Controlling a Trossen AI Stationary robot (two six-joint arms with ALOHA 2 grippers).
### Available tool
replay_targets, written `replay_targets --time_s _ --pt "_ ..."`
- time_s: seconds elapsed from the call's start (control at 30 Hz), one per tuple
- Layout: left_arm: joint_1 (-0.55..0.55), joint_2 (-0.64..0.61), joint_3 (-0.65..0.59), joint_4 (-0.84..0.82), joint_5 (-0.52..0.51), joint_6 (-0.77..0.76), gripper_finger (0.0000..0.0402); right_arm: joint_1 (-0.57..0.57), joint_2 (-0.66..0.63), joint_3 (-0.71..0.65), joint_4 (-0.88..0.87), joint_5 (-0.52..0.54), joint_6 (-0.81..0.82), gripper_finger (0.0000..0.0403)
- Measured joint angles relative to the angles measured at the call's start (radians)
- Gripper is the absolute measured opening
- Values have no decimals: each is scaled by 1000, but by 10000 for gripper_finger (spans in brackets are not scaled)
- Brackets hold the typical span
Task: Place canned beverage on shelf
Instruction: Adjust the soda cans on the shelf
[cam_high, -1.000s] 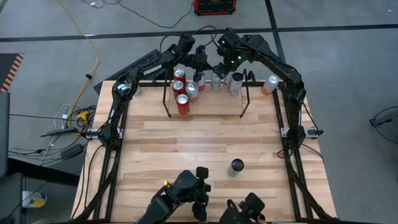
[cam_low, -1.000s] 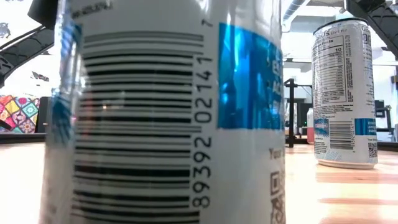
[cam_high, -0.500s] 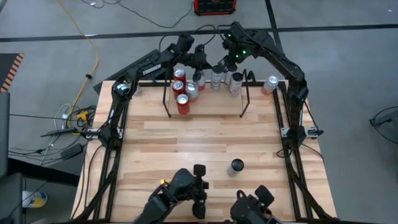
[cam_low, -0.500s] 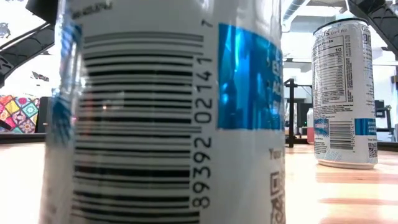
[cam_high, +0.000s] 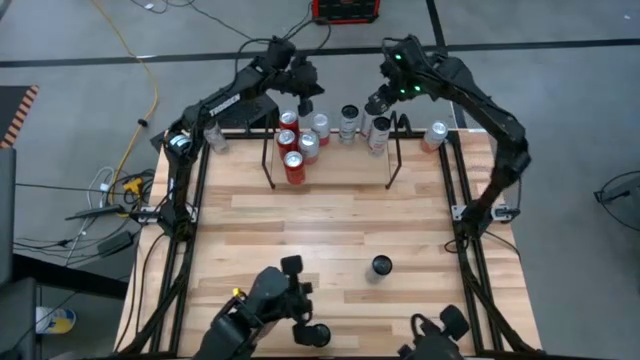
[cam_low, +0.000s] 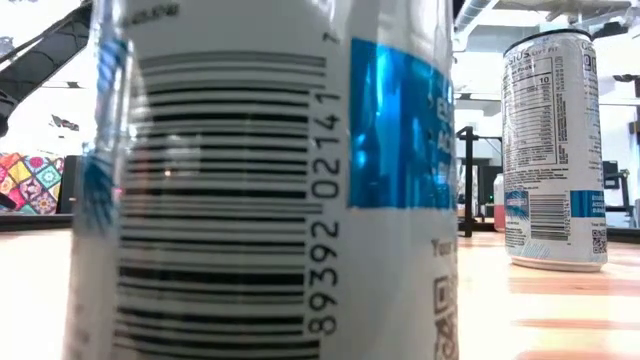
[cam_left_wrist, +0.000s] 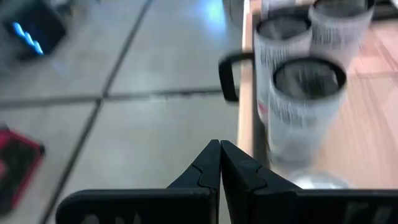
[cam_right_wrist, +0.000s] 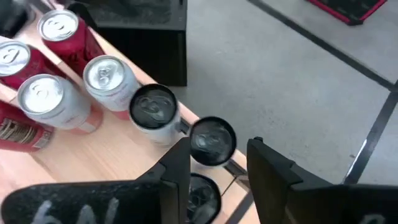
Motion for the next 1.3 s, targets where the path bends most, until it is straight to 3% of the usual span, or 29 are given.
replay_targets --time_s 0.3,0.6,0.7,0.87,1.03,1.13,1.3 --pt "-2 -89 -1 -343 -9 28 0 -19 -211 -350 270 -149 -4 123" --pt "-47 -325 -31 -471 8 9 0 63 -185 -421 522 -227 -84 123" --pt "-45 -440 -142 -468 18 -19 0 104 -127 -401 565 -312 -165 123" --pt "-72 -678 -482 -314 9 -77 0 145 -12 -284 537 -353 -93 123" --pt "-123 -903 -801 -111 -175 -118 0 183 108 -181 323 -487 -81 121" --pt "-128 -1025 -925 -2 -247 -120 0 237 162 -176 240 -494 -81 110" --pt "-126 -1152 -1034 121 -273 -110 0 332 219 -176 252 -485 -73 71"
